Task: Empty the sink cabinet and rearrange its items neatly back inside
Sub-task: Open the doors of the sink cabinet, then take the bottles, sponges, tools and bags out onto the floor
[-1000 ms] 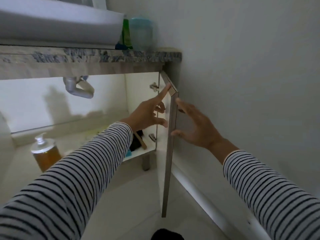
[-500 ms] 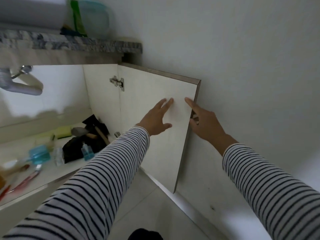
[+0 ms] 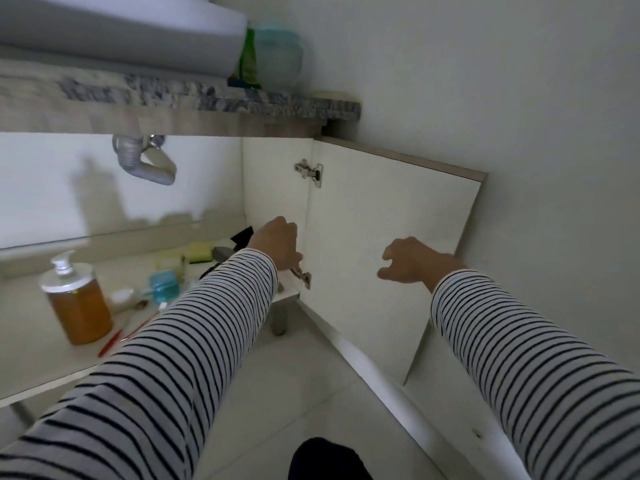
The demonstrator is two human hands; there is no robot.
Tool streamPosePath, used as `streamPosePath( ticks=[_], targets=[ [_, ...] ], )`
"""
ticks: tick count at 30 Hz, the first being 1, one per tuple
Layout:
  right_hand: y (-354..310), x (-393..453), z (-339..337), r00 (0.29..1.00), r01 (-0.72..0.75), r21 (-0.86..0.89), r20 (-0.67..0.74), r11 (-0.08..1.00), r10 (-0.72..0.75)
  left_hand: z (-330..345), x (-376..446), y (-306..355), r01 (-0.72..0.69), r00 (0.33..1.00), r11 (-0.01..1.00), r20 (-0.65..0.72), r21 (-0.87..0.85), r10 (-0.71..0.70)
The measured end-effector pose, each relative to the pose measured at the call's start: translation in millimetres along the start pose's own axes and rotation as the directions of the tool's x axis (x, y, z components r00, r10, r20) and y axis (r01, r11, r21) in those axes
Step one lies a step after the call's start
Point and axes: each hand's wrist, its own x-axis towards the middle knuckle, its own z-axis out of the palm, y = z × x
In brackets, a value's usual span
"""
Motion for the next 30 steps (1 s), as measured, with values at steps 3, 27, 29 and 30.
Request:
streamPosePath(
  ticks=[3, 27, 29, 30],
  targets=[
    [-37, 16, -2, 0.998, 0.055, -0.024, 0.034, 0.998, -0.055, -14, -24, -54, 0.115, 0.993, 0.993, 0.003, 0.007, -0.115],
    [-444, 241, 118, 0.419, 0.878, 0.268, -0.030, 0.396, -0.908, 123, -73, -372, 0.742, 0.567, 0.544, -0.066, -0.392, -0.821],
    [-469, 260, 137, 0.362, 0.881, 0.360, -0.095, 0.308, -0.927, 134, -59, -385, 0.741, 0.524, 0.511, -0.100, -0.435, -0.846],
    [-480, 267, 145, 0.330, 0.878, 0.405, -0.121, 0.257, -0.936, 138, -54, -391, 0.738, 0.510, 0.501, -0.113, -0.452, -0.853]
  ],
)
